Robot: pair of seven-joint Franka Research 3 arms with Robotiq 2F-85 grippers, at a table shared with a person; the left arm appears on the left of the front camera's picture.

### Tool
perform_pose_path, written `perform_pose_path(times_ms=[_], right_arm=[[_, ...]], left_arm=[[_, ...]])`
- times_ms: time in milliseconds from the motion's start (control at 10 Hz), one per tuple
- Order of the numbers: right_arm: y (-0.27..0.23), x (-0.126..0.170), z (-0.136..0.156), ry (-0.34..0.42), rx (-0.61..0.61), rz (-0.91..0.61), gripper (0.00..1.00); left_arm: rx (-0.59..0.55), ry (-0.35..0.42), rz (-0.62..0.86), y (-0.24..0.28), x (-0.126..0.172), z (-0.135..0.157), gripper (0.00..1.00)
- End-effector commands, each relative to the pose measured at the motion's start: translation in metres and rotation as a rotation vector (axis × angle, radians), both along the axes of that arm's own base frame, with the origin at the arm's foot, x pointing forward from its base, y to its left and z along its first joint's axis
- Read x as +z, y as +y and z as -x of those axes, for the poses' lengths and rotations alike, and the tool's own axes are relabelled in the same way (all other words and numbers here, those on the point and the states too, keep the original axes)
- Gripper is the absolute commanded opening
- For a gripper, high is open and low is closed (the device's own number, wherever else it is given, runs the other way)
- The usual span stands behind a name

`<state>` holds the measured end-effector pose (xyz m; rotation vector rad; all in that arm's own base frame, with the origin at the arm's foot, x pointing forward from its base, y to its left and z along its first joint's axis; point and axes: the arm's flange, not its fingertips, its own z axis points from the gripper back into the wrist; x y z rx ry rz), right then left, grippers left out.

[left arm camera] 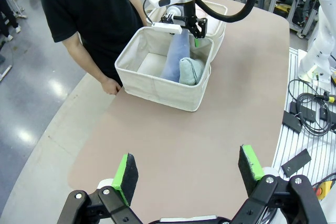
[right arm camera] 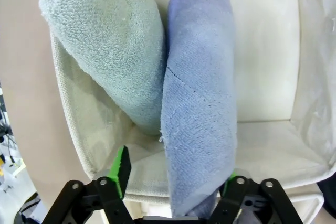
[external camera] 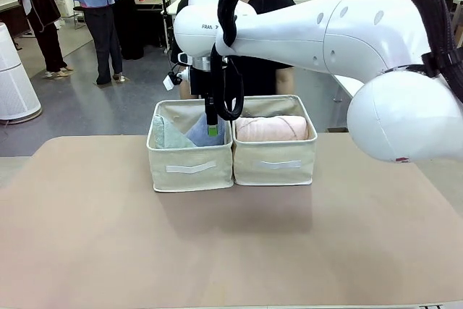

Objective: Sort the towels based on their folding style.
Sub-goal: Pick up another triangle-folded towel from the table and place it in the left Fabric basket.

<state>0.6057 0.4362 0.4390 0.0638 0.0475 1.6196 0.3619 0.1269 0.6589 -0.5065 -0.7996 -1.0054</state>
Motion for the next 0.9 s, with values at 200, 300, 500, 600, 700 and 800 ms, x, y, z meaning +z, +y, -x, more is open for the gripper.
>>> perform_pose_path(times_ms=[200,300,500,600,700,800], right_arm=[[-0.0006,0.0043,-0.0008,-0.014,0.03,-0.004,1.0],[-0.0008,0.0043,-0.0003,-0.013,0.032,-0.004,1.0],[-0.0015,0.0051,-0.0004,-0.013,0.031,-0.003,1.0],[-0.002,0.0053,-0.0003,-0.014,0.031,-0.001,1.0],[-0.0026,0.0057,-0.0001,-0.013,0.031,-0.001,1.0],[-0.0031,0.0064,0.0002,-0.016,0.032,-0.001,1.0]], left_arm=[[-0.011,-0.003,-0.006,0.0004,-0.0004,0.0018,1.0],[-0.011,-0.003,-0.006,0.0004,-0.0004,0.0018,1.0],[-0.011,-0.003,-0.006,0.0004,-0.0004,0.0018,1.0],[-0.011,-0.003,-0.006,0.0004,-0.0004,0.0018,1.0],[-0.011,-0.003,-0.006,0.0004,-0.0004,0.0018,1.0],[-0.011,-0.003,-0.006,0.0004,-0.0004,0.0018,1.0]])
